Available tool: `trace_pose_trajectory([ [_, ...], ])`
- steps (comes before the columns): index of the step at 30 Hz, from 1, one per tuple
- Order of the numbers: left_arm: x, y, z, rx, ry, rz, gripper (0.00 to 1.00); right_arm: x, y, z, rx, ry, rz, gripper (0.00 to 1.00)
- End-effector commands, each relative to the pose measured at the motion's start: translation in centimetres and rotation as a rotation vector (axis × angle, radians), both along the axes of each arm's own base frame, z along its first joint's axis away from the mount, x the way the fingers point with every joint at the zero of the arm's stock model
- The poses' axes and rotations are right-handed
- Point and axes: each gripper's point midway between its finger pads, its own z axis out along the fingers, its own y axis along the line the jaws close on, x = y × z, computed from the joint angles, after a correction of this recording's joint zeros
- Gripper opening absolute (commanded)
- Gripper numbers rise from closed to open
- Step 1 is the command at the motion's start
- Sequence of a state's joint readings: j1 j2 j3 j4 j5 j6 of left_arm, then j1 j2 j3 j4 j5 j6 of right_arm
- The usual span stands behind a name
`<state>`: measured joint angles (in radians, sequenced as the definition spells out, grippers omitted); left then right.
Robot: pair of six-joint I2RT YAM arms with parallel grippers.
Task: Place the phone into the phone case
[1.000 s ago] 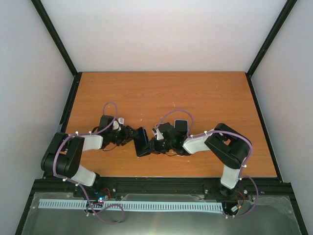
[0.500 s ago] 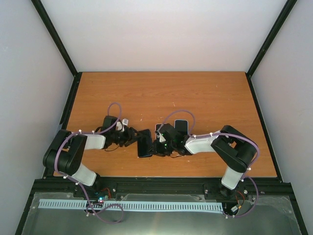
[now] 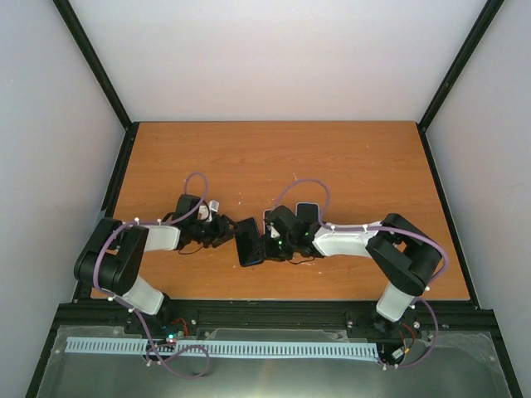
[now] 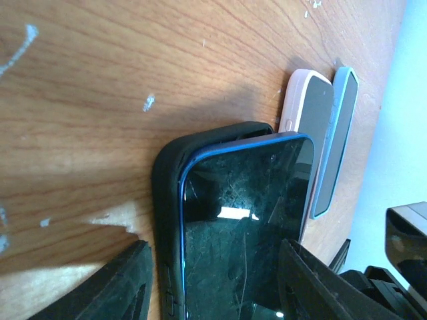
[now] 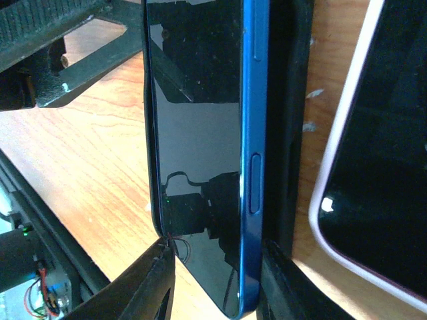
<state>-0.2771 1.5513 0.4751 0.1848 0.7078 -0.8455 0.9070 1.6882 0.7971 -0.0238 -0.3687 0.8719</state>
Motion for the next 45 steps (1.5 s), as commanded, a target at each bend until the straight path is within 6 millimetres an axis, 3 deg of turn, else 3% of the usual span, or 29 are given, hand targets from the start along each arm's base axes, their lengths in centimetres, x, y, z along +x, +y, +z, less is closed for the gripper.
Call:
trace_pose_trajectory([
  [1, 0.7, 0.3, 0.2, 0.05, -0.025, 0.004, 0.52, 1.8, 0.0, 1.4, -0.05, -0.09, -0.009, 0.32],
  [10, 0.5, -0.1, 0.5, 0.021, -0.036, -0.017, 0.52, 3.5, 0.0, 1.7, -0.108, -0.161, -0.011, 0.34],
  [20, -0.2, -0.2, -0.2, 0.007, -0.004, -0.024, 0.51, 4.7, 0.9, 0.4, -0.137, -0.162, 0.006, 0.25],
  [24, -0.4, -0.2, -0.5, 0.005, 0.003, -0.024, 0.51, 4.6, 0.7, -0.1, -0.151, -0.155, 0.004, 0.25],
  [32, -0.5, -0.2, -0.6, -0.001, 0.002, -0.029, 0.51, 5.4, -0.6, 1.2, -0.19, -0.207, -0.025, 0.26],
  [36, -0.7, -0.3, -0.8, -0.001, 0.008, -0.03, 0.51, 5.5, -1.0, 0.7, -0.206, -0.205, -0.031, 0.26],
  [41, -0.6, -0.3, -0.9, -0.004, 0.01, -0.031, 0.5, 5.5, -0.6, -0.1, -0.194, -0.192, -0.012, 0.25],
  [45, -0.9, -0.3, -1.2, -0.004, 0.018, -0.032, 0.49, 5.2, 0.7, 0.4, -0.113, -0.199, 0.02, 0.2],
])
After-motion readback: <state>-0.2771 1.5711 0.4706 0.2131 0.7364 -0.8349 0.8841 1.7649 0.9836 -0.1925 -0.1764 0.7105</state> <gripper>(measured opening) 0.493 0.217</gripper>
